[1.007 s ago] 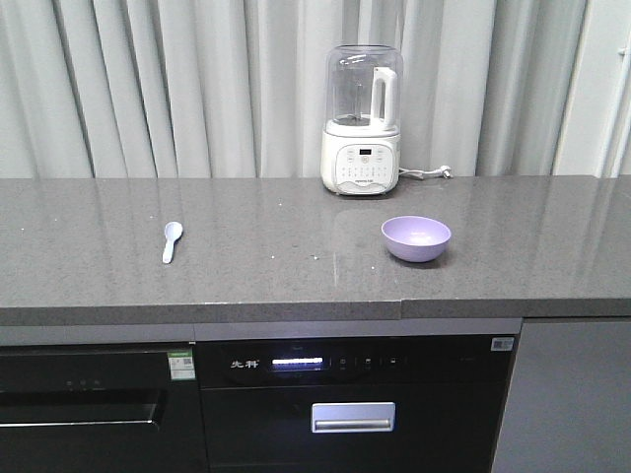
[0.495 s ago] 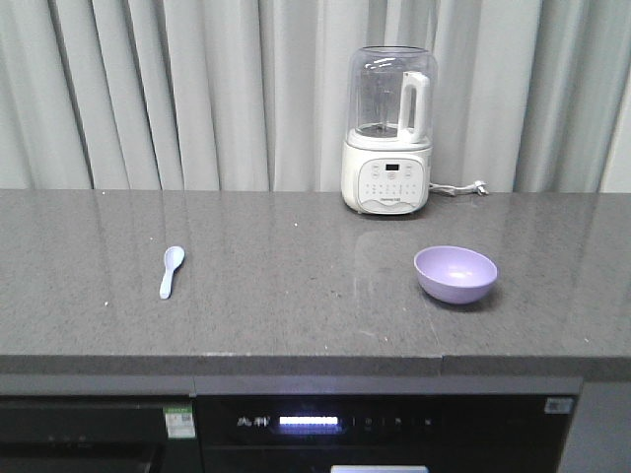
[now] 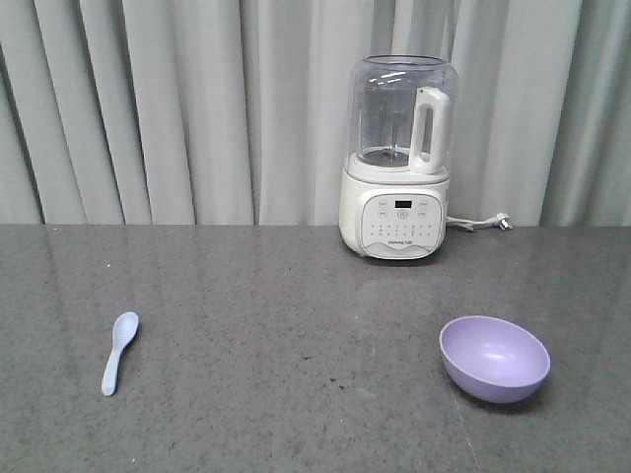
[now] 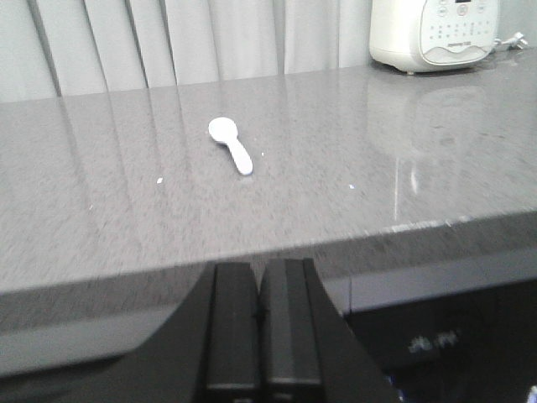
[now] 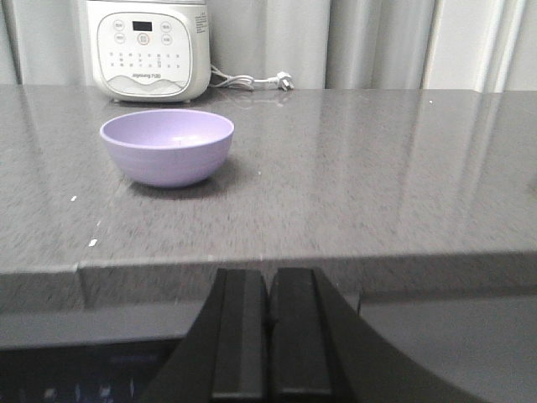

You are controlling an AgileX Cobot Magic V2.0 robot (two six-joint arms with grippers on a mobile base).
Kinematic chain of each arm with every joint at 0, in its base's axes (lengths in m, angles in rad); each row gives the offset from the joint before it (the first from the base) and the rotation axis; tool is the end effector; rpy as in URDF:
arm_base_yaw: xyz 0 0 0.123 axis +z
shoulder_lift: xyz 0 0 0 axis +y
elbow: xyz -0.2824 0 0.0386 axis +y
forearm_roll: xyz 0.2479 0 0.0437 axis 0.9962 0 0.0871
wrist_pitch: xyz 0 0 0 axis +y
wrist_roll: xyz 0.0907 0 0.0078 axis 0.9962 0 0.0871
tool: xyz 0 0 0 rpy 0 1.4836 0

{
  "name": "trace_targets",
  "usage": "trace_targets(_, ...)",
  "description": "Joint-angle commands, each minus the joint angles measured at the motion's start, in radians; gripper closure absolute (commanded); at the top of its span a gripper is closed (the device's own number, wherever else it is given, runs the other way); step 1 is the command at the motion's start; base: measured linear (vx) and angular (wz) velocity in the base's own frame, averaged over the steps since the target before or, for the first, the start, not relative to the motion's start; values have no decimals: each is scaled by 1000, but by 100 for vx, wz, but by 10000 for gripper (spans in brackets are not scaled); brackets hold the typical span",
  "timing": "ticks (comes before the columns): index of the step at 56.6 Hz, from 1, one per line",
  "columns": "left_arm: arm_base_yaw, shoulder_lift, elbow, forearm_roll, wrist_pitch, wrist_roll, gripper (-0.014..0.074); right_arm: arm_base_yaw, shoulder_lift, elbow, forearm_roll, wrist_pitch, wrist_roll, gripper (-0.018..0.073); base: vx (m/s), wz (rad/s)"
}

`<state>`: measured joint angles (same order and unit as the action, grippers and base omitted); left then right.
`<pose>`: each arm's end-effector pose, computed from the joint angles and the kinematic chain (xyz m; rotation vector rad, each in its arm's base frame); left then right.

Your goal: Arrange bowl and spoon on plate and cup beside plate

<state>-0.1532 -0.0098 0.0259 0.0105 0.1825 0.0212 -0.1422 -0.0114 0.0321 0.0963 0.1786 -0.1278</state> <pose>0.0556 -0.0084 0.1883 0.1538 1.6759 -0.0899 0.0560 -0.0064 0.1867 0.0790 1.6816 -0.1174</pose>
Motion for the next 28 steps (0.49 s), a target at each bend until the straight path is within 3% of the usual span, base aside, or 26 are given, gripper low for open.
trace_targets(1, -1, -7, -25, -3, -78, 1, 603, -4, -4, 3, -10, -79, -2, 568, 39, -4)
trace_targets(28, -1, -7, -25, -3, -78, 1, 603, -4, -4, 3, -10, -79, -2, 568, 32, 4)
